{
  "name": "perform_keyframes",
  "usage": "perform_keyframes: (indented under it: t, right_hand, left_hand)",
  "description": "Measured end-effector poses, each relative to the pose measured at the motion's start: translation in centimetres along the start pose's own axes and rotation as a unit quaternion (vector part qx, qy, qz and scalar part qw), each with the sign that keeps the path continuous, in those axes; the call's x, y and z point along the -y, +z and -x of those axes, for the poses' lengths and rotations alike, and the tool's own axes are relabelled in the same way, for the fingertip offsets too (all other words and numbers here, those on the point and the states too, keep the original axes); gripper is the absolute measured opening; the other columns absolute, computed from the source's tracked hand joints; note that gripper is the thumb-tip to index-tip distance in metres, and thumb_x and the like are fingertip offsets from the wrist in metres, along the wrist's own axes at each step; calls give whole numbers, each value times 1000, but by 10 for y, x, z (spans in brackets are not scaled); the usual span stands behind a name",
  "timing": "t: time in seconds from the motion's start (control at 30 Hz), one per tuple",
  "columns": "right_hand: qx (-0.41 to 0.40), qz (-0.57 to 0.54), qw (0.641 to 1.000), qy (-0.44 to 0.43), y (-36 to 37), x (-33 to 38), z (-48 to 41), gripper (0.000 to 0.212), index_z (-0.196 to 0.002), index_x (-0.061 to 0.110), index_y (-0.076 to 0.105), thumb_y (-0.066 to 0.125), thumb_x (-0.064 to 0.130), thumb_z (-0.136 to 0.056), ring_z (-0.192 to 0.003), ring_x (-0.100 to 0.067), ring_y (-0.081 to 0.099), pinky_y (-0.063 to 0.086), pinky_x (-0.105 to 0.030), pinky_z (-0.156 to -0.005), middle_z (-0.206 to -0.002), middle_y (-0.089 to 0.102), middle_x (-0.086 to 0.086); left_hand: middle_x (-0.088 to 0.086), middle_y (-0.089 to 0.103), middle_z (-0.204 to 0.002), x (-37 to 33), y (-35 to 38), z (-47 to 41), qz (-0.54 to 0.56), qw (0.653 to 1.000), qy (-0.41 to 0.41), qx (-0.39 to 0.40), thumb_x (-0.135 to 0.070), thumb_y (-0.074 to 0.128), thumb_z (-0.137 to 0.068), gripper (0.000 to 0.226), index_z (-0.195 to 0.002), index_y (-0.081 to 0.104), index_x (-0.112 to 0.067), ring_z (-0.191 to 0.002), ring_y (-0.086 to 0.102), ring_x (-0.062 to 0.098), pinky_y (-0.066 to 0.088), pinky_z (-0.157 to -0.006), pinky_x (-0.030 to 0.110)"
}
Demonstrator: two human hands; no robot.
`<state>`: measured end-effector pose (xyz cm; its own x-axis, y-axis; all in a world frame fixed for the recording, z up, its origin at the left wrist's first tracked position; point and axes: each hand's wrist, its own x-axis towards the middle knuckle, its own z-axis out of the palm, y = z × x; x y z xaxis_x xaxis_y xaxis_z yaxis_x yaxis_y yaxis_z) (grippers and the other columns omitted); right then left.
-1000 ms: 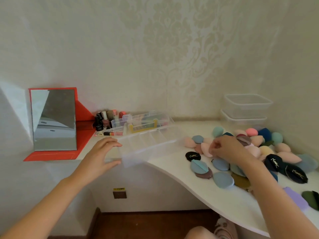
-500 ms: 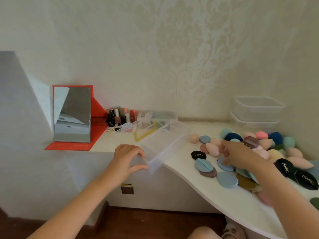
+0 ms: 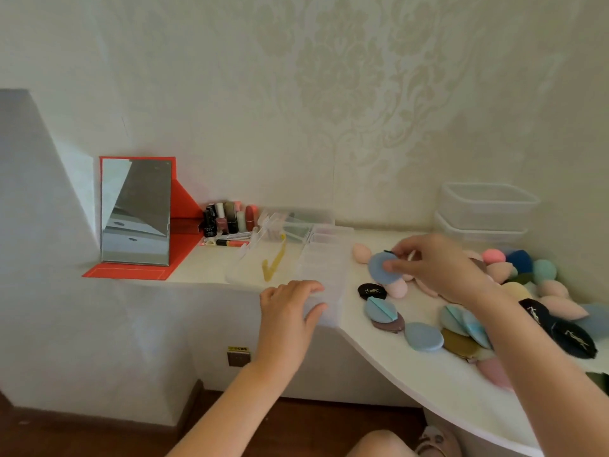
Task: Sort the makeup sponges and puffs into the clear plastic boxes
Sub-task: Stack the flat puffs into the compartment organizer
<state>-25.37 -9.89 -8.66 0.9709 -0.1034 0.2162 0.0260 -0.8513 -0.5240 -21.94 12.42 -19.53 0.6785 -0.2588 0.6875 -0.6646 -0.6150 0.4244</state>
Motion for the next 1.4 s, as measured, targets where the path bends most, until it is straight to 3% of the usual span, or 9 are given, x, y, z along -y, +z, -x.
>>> perform_keyframes:
  t: [0.17, 0.27, 0.43, 0.53, 0.63, 0.77, 0.87, 0.97, 1.4]
  right_hand:
    - [5, -16, 995, -99, 38, 31, 1, 13, -99, 14, 69, 61, 19, -89, -67, -2, 49, 35, -16, -62, -86, 57, 7]
    - [11, 0, 992, -122, 52, 38, -2, 11, -97, 17, 67, 64, 19, -87, -64, -2, 48, 36, -18, -61, -82, 60, 7]
    - [105, 95, 983, -118, 63, 45, -7, 24, -110, 17, 70, 53, 19, -93, -80, -13, 52, 39, -21, -66, -101, 69, -2]
    - [148, 98, 978, -109, 64, 46, -6, 30, -117, 18, 67, 44, 17, -97, -92, -13, 58, 38, -14, -67, -112, 68, 0]
    - [111, 65, 985, -113, 58, 43, -5, 27, -111, 17, 70, 47, 16, -96, -81, -2, 54, 36, -4, -64, -107, 68, 4]
    - [14, 18, 999, -47, 40, 25, -9, 15, -94, 14, 72, 57, 16, -90, -82, -14, 60, 42, -16, -67, -88, 66, 4]
    - [100, 110, 989, 10, 32, 8, -8, 11, -88, 16, 69, 70, 24, -80, -89, -16, 61, 44, -22, -66, -90, 67, 3]
    - [193, 150, 969, 24, 37, -2, -1, 38, -99, 24, 64, 81, 39, -68, -86, -9, 58, 43, -19, -66, -95, 62, 11]
    - [192, 138, 972, -7, 44, -20, -5, 40, -102, 29, 59, 80, 41, -70, -87, -9, 57, 46, -20, -69, -98, 61, 9]
  left_hand:
    - [-15, 50, -106, -5, -7, -9, 32, 999, 0, 14, -15, 72, -81, 39, -116, 57, -20, -89, 51, 2, 38, -91, 18]
    - [-16, 52, -102, 6, -18, -15, 15, 999, -26, 28, -22, 75, -78, 46, -119, 54, -19, -96, 44, -1, 17, -111, 27]
    - [-13, 54, -110, 9, -20, -19, 55, 991, -46, 117, -27, 73, -80, 52, -125, 48, -24, -110, 44, 5, 28, -85, 11]
    - [-11, 57, -107, 6, -16, -23, 38, 991, -29, 127, -31, 69, -82, 39, -118, 56, -23, -114, 40, 8, 31, -90, 17]
    - [-11, 61, -100, 7, -14, -24, 23, 991, -24, 131, -30, 67, -84, 23, -106, 67, -21, -117, 39, 12, 34, -98, 27]
    - [-10, 63, -106, 7, -14, -27, -17, 990, -4, 142, -33, 64, -86, 23, -105, 69, -21, -117, 36, 12, 25, -101, 28]
    - [-4, 60, -111, 5, -12, -29, -70, 984, 6, 165, -37, 61, -88, 28, -110, 67, -21, -123, 31, 14, 18, -108, 33]
    - [-3, 59, -115, 5, -8, -26, -106, 978, 9, 180, -43, 56, -89, 33, -114, 65, -23, -130, 25, 15, 20, -107, 32]
    - [-8, 63, -106, 13, -3, -21, -74, 980, 30, 181, -37, 52, -93, 30, -118, 59, -22, -132, 19, 14, 24, -98, 24]
